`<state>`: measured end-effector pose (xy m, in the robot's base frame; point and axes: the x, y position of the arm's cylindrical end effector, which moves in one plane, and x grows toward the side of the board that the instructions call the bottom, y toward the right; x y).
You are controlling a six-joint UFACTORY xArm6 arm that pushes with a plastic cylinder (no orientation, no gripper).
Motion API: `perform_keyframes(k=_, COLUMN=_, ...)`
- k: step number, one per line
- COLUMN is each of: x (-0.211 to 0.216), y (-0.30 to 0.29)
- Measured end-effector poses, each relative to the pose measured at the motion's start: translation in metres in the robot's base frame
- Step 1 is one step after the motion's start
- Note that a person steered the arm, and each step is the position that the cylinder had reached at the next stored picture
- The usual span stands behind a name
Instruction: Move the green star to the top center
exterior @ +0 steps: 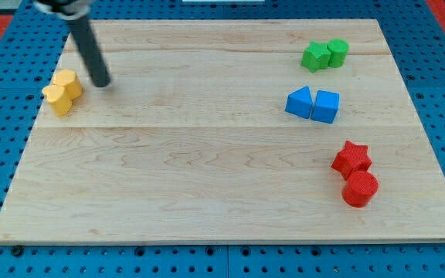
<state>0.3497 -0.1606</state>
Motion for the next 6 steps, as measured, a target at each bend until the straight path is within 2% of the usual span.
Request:
perform_keyframes(k=1, x=-0.004, y=0.147)
perform_keyframes(k=3, x=-0.006, y=0.352)
perform_keyframes(k=4, x=-0.029, y=0.395)
perform_keyframes(k=5, x=-0.050, y=0.398)
perform_keyframes(k=6, x=-0.052, y=0.398)
